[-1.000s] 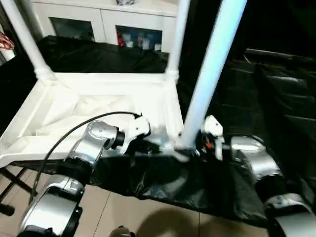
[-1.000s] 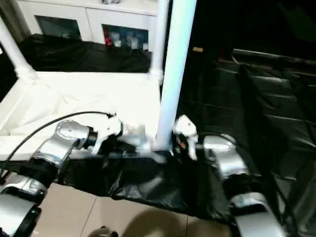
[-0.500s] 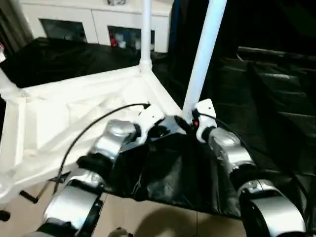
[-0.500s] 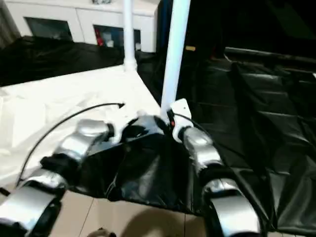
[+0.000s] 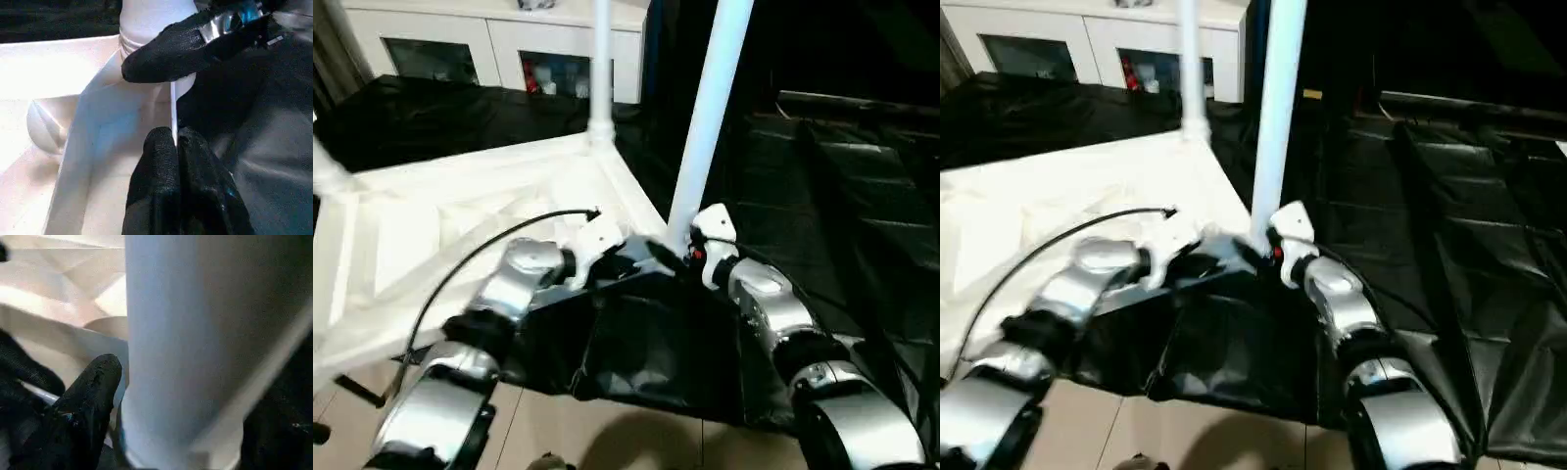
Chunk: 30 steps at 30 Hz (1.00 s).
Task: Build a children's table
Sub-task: Rotate leg to tighten
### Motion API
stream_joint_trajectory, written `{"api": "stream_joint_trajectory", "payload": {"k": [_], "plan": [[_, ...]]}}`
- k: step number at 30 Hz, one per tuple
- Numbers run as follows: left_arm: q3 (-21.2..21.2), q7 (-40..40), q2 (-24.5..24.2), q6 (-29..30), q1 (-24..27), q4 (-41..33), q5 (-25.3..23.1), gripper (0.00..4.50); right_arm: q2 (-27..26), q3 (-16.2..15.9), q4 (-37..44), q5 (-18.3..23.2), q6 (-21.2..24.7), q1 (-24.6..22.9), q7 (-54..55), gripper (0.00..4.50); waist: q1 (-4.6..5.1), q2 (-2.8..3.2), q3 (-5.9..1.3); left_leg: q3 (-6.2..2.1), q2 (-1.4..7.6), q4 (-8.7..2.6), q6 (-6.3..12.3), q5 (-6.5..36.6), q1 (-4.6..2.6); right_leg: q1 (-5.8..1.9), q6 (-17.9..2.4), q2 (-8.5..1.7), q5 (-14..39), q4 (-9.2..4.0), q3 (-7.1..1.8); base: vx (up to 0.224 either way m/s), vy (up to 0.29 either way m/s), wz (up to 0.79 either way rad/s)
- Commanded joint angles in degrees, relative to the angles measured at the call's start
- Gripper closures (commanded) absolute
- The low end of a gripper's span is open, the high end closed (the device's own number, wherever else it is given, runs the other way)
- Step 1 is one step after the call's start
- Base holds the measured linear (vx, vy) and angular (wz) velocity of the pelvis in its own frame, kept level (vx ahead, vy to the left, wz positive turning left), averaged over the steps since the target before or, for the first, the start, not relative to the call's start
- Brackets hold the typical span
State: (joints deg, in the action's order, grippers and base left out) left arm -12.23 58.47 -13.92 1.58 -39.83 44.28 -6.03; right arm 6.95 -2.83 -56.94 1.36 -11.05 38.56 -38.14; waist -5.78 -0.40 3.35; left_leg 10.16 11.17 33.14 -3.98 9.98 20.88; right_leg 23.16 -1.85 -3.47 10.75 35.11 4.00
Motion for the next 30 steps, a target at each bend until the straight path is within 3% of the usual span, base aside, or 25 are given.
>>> {"api": "stream_joint_trajectory", "payload": {"k": [1, 7, 8, 11, 14, 24, 30], "plan": [[-1.3, 5.8, 0.8, -2.7, 0.7, -3.6, 3.7, 4.50, 0.0, -2.8, 1.9, -0.3, -0.7, -1.4, -8.1, 0.97, -0.22, -0.39, -3.80, -0.43, 2.50, -3.43, 4.01, 9.9, -0.36, -3.28, -12.4, -5.31, 10.1, -4.09, -2.98, 0.000, 0.000, 0.00], [-0.8, 10.4, -2.2, -3.4, 0.5, -3.0, 4.5, 4.50, 5.0, -5.7, 8.0, 3.0, 0.4, -5.4, -25.8, 0.97, -0.99, -0.46, -3.82, -0.33, 2.59, -3.26, 5.03, 10.4, -0.45, -3.15, -12.5, -5.13, 9.7, -4.03, -2.96, 0.000, 0.000, 0.00], [-0.8, 11.5, -2.8, -3.2, 0.3, -3.0, 4.7, 4.50, 6.2, -6.3, 9.1, 3.7, 1.3, -6.2, -29.6, 1.22, -1.21, -0.59, -3.82, -0.34, 2.63, -3.27, 5.07, 10.4, -0.45, -3.15, -12.3, -5.15, 10.2, -4.05, -2.98, 0.000, 0.000, 0.00], [-0.5, 13.5, -3.5, -2.3, 0.1, -3.8, 5.2, 4.50, 8.2, -7.5, 10.3, 3.8, 2.5, -7.3, -35.2, 1.31, -1.59, -0.41, -3.83, -0.41, 2.73, -3.26, 4.97, 10.1, -0.52, -2.98, -12.4, -5.21, 10.8, -4.07, -2.92, 0.000, 0.000, 0.00], [-0.6, 16.0, -4.0, -1.4, 0.3, -4.9, 6.1, 4.50, 9.5, -8.4, 11.7, 3.7, 3.8, -8.1, -38.7, 1.69, -2.00, -0.40, -3.84, -0.46, 2.70, -3.27, 4.75, 10.2, -0.45, -3.01, -12.2, -5.25, 11.2, -4.08, -2.92, 0.000, 0.000, 0.00], [-0.8, 16.6, -4.1, -1.6, 1.1, -5.4, 5.9, 4.50, 9.1, -9.1, 15.4, 4.2, 5.7, -9.6, -39.0, 1.79, -2.28, -0.38, -3.96, -0.51, 2.65, -3.30, 3.94, 10.1, -0.50, -3.00, -12.0, -5.21, 11.3, -4.13, -2.86, 0.000, 0.000, 0.00], [0.0, 9.8, -2.5, -2.1, 0.8, -4.2, 4.2, 4.50, 7.2, -8.0, 16.0, 4.0, 5.5, -10.8, -33.6, 1.80, -2.33, -0.80, -3.81, -0.51, 2.63, -3.39, 3.78, 10.2, -0.46, -2.90, -10.8, -5.32, 13.3, -4.34, -2.89, 0.000, 0.000, 0.00]]}}
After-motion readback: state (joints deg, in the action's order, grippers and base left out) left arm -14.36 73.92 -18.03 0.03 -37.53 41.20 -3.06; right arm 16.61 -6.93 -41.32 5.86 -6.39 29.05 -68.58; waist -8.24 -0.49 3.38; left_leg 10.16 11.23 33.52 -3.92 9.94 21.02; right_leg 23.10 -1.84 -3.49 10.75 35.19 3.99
